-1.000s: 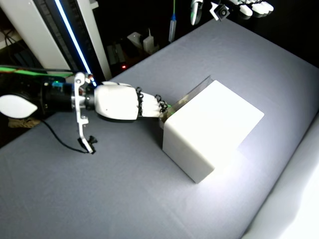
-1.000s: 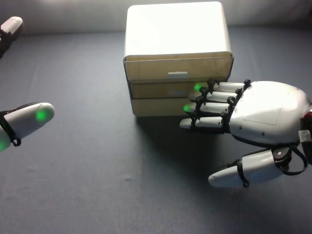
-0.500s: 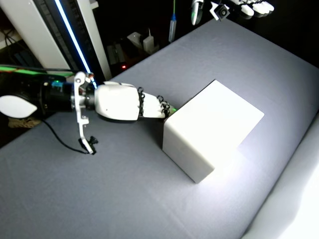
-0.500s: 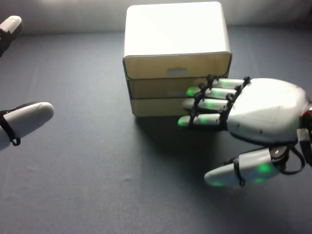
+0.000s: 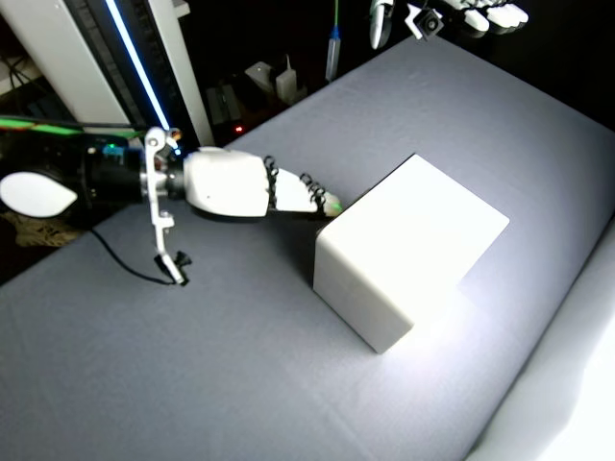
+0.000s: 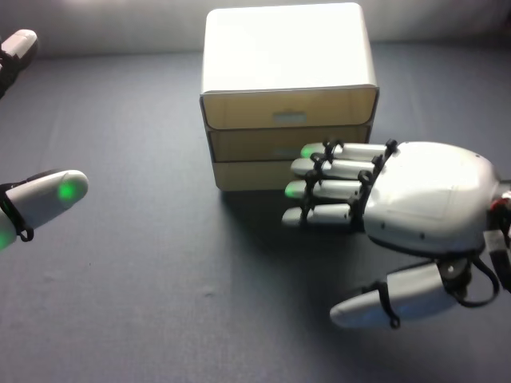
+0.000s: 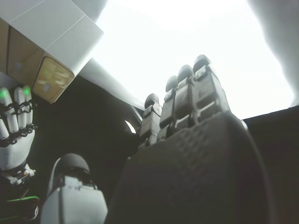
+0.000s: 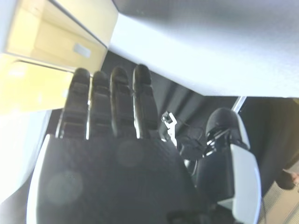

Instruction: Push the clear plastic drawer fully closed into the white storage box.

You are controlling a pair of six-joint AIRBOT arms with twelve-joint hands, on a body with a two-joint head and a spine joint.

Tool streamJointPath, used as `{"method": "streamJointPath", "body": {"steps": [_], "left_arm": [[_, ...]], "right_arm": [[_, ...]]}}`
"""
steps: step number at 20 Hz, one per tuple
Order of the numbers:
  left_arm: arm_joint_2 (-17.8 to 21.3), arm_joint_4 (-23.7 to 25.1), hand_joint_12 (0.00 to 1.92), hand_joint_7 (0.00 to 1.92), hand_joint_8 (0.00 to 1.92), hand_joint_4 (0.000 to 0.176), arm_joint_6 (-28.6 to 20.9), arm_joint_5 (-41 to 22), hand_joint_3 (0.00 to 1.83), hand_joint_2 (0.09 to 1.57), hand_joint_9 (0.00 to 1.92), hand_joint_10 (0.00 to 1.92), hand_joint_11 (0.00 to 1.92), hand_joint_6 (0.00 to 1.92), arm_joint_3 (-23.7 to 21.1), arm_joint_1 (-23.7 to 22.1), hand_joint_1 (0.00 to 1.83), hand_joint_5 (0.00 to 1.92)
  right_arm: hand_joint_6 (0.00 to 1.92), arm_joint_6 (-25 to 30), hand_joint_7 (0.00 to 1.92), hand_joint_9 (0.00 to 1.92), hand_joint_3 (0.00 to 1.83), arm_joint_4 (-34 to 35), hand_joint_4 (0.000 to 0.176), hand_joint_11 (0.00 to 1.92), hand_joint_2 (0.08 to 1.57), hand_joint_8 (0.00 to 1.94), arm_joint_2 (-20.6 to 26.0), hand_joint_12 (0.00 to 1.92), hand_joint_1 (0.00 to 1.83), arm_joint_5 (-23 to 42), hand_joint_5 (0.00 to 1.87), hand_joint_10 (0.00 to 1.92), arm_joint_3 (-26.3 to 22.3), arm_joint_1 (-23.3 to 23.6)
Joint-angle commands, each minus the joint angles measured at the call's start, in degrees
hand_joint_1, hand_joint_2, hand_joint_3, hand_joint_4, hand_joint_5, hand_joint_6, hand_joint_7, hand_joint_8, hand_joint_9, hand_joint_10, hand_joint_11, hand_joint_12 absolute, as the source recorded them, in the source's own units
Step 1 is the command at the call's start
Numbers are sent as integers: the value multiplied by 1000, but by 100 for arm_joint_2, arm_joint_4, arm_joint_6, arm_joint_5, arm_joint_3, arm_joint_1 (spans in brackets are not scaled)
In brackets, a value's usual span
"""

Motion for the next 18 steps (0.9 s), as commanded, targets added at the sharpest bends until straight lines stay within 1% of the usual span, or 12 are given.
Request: {"method": "streamJointPath", "body": {"steps": [1, 2, 4, 5, 6, 9, 10, 11, 12, 14, 16, 18], "left_arm": [[13, -14, 0, 0, 0, 164, -42, -706, 0, 971, 0, 0, 0, 0, 21, -1, 0, 0], [17, -24, 0, 0, 0, 154, -68, -707, 3, 981, 0, 0, 0, 0, 19, 21, 0, 0], [18, -51, 0, 0, 0, 159, -95, -707, 3, 981, 0, 0, 0, 0, 19, 54, 0, 0], [18, -75, 0, 0, 0, 172, -110, -707, 4, 985, 0, 0, 0, 0, 20, 96, 0, 0], [17, -102, 0, 0, 0, 175, -117, -708, 6, 988, 0, 0, 0, 0, 20, 118, 0, 0], [62, -138, 0, 0, 0, 176, -161, -709, 18, 1017, 0, 0, 0, 0, 7, 129, 0, 0], [106, -186, 0, 0, 0, 176, -125, -709, 27, 1041, 0, 0, 0, 0, -21, 128, 0, 0], [123, -202, 0, 0, 0, 176, -117, -709, 23, 1036, 0, 0, 0, 0, -27, 120, 0, 0], [139, -210, 0, 0, 0, 176, -127, -710, 24, 1042, 0, 0, 0, 0, -24, 103, 0, 0], [159, -220, 0, 0, 0, 176, -138, -710, 16, 1031, 0, 0, 0, 0, -18, 38, 20, 0], [174, -187, 0, 0, 0, 176, -141, -710, 0, 957, 0, 0, 0, 0, 22, -119, 270, 0], [159, -51, 0, 0, 0, 161, -143, -711, 0, 975, 33, 13, 0, 0, 81, -361, 407, 0]], "right_arm": [[1, 5, 147, 0, 0, 75, 26, 0, 1079, 0, 121, 0, 0, 832, 310, 0, -70, 14], [0, 5, 128, 0, 0, 192, 15, 0, 1082, 0, 324, 0, 0, 997, 297, 0, -169, -78], [11, 18, 148, 0, 0, 508, 10, 0, 1087, 10, 628, 0, 0, 1401, 320, 0, -259, -299], [1, 18, 103, 0, 0, 748, 41, 0, 1053, 1, 947, 0, 0, 1660, 297, 0, -306, -441], [0, 18, 53, 0, 0, 1096, 51, 0, 1063, 0, 1182, 0, 0, 2041, 230, 0, -352, -656], [11, -18, 98, 21, 0, 1839, 61, 0, 1070, 7, 1760, 0, 0, 3092, 255, 4, -528, -1170], [10, -172, 135, 48, 15, 2223, 2, 0, 1106, 12, 2063, 0, 0, 3690, 268, 12, -695, -1425], [6, -391, 209, 121, 11, 2493, 0, 70, 1169, 6, 2215, 55, 0, 4094, 304, 11, -815, -1583], [2, -652, 273, 171, 5, 2839, 0, 18, 1127, 15, 2385, 264, 0, 4632, 317, 3, -973, -1817], [1, -693, 287, 174, 8, 3432, 0, 3, 1139, 10, 2571, 282, 0, 5606, 293, 1, -1124, -2387], [3, -610, 291, 217, 4, 4251, 0, 0, 1134, 6, 2688, 320, 0, 6851, 260, 10, -1315, -3286], [1, -257, 360, 246, 0, 4959, 0, 0, 1139, 5, 2766, 417, 103, 7134, 280, 1, -1400, -3874]]}}
